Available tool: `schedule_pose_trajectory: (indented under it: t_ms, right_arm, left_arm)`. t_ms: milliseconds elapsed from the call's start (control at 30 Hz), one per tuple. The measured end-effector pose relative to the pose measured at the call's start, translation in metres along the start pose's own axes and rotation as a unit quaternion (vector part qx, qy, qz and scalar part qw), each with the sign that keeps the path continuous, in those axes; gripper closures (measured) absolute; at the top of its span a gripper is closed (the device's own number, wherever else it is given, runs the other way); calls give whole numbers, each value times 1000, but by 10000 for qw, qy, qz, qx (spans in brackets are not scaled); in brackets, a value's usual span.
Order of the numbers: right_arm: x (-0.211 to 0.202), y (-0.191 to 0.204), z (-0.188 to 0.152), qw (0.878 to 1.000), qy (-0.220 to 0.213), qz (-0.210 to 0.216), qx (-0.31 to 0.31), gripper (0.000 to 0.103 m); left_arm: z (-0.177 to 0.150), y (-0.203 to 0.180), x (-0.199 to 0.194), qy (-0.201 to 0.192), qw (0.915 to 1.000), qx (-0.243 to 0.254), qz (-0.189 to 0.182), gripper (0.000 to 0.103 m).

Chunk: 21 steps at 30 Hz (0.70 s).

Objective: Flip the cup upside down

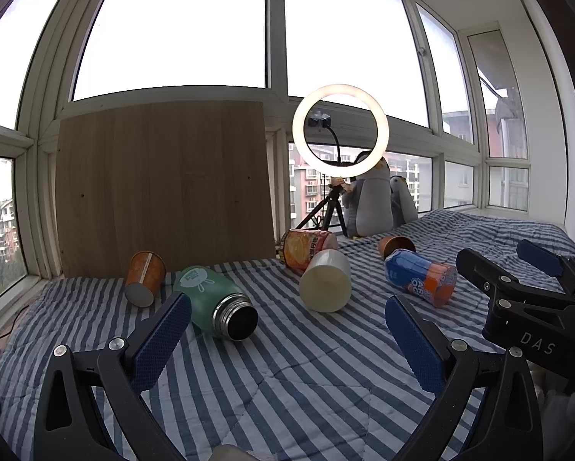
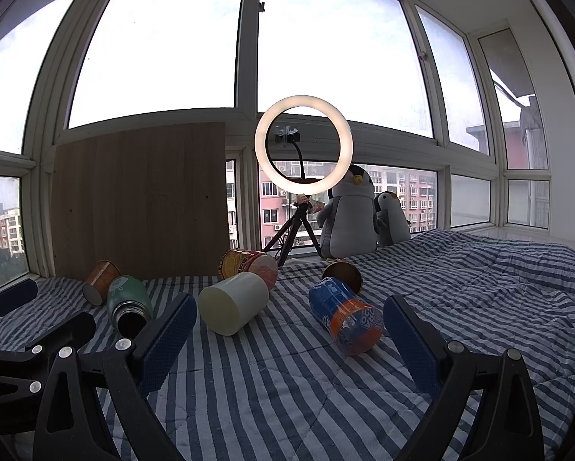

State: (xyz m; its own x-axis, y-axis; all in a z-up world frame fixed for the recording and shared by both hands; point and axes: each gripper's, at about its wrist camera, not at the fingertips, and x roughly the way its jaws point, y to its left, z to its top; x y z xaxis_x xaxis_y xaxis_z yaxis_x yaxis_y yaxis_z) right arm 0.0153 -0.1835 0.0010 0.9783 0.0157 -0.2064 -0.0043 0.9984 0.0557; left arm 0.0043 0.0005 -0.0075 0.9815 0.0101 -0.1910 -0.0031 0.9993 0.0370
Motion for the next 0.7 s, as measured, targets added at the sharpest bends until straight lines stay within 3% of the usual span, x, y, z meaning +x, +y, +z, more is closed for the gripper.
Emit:
schedule_pose_trajectory:
  t_ms: [700]
  right_arm:
    - [0, 0, 0, 10000, 3, 1, 8, 7]
  left_arm:
    - [1, 1, 1, 16, 10000, -13, 1, 0]
